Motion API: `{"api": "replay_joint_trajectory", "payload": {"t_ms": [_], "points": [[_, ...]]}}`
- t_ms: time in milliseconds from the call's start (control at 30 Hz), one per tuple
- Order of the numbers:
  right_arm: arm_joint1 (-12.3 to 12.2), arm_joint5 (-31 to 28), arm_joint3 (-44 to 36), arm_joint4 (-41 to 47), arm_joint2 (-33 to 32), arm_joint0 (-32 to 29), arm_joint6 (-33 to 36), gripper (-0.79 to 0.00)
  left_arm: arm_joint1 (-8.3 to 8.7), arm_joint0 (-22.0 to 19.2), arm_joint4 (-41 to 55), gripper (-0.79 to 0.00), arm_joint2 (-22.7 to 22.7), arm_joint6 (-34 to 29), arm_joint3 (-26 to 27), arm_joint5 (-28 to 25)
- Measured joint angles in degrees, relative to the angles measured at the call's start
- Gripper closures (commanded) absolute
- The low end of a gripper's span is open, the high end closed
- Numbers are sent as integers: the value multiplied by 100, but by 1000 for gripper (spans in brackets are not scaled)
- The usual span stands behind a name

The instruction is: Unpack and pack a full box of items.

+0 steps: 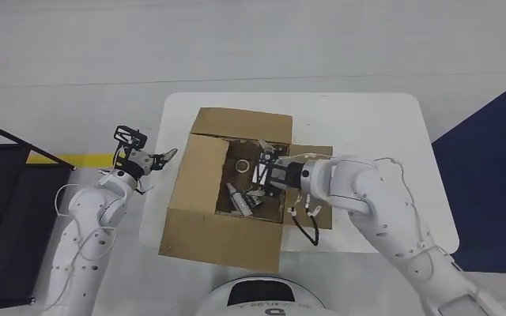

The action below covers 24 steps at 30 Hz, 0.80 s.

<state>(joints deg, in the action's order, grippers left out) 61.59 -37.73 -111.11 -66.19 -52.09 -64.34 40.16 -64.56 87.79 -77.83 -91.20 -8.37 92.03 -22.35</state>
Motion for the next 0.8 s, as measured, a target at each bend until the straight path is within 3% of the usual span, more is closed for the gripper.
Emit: {"api": "replay_joint_trajectory", "payload": {"t_ms": [67, 233, 467, 633, 800], "points": [[103, -85, 293, -317, 420, 262, -278, -785, 0, 0, 0, -785, 0, 0, 0, 0], [356, 471, 919, -1035, 1164, 685, -622, -785, 0, 0, 0, -785, 0, 0, 0, 0], [702, 1030, 1517, -2005, 2018, 1101, -297, -785, 0, 0, 0, -785, 0, 0, 0, 0], [917, 1688, 1665, -2324, 2239, 1234, -374, -785, 0, 0, 0, -785, 0, 0, 0, 0], [1043, 2533, 1717, -2244, 2048, 1183, -1072, -785, 0, 0, 0, -785, 0, 0, 0, 0]]}}
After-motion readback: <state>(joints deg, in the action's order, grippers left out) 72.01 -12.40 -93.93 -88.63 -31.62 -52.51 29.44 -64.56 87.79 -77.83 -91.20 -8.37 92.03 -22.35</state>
